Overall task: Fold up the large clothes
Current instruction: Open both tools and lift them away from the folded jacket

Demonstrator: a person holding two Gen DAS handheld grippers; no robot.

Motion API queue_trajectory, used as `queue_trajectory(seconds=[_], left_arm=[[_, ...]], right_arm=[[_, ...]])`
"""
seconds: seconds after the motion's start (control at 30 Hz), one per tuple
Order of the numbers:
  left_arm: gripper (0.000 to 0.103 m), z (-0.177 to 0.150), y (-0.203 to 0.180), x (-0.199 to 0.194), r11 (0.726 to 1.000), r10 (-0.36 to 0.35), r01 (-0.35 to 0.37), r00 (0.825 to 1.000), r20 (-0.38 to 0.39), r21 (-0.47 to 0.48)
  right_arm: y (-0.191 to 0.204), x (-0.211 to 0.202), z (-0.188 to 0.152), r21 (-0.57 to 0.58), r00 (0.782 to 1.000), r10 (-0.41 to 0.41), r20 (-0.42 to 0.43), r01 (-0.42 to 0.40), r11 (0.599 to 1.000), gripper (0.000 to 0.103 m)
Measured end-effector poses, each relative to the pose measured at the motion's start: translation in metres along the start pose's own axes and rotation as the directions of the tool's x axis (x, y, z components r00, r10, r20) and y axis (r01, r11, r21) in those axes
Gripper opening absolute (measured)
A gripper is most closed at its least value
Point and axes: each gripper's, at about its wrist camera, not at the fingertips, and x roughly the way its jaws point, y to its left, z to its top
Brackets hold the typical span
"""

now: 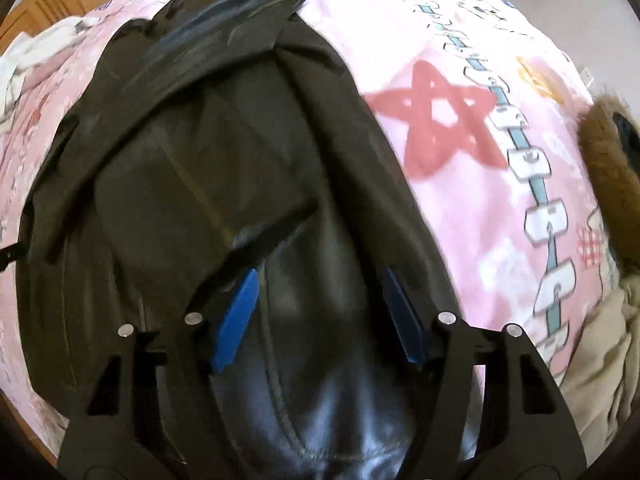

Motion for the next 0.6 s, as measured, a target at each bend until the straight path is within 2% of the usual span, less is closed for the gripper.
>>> queue_trajectory(seconds=[0.07, 0.17, 0.23, 0.3, 0.37, 0.43, 0.53, 0.6], left_arm=[[0.03, -0.005, 0.006, -0.002, 1.0, 0.01, -0.01, 1.0, -0.016, 0.01], [0.03, -0.014, 0.014, -0.008, 1.0, -0.015, 0.016, 0.999, -0.048, 0.02], [0.04, -0.021, 0.021, -0.014, 0.999, -0.013, 0.016, 0.998, -0.066, 0.043], [0.073, -0.028, 0.03, -0.021, 0.998, -0.013, 0.017, 0.998, -0.069, 0.06], [0.077, -0.04, 0.043, -0.027, 0.995, 0.007, -0.001, 0.998, -0.064, 0.104], [0.081, -0.053, 0.058, -0.025, 0.992, 0.001, 0.013, 0.994, -0.11, 0.129], [0.087, -0.07, 0.077, -0.016, 0.987, 0.038, -0.016, 0.99, -0.135, 0.159], [0.087, -0.081, 0.091, -0.006, 0.988, 0.018, 0.009, 0.985, -0.169, 0.153]], right_arm=[[0.0, -0.008, -0.015, 0.021, 1.0, -0.024, 0.004, 0.024, 0.999, 0.064], [-0.015, -0.028, -0.028, 0.099, 1.0, -0.018, 0.025, 0.016, 0.995, 0.064], [-0.031, -0.04, -0.036, 0.146, 1.0, 0.009, 0.015, -0.011, 0.989, 0.064], [-0.048, -0.049, -0.044, 0.161, 1.0, 0.019, -0.01, -0.017, 0.987, 0.066], [-0.073, -0.056, -0.047, 0.178, 0.998, 0.056, -0.036, -0.048, 0.983, 0.074], [-0.098, -0.059, -0.053, 0.192, 0.996, 0.078, -0.04, -0.069, 0.979, 0.079], [-0.133, -0.059, -0.066, 0.21, 0.992, 0.109, -0.056, -0.095, 0.973, 0.079], [-0.146, -0.054, -0.074, 0.198, 0.986, 0.151, -0.065, -0.135, 0.971, 0.079]])
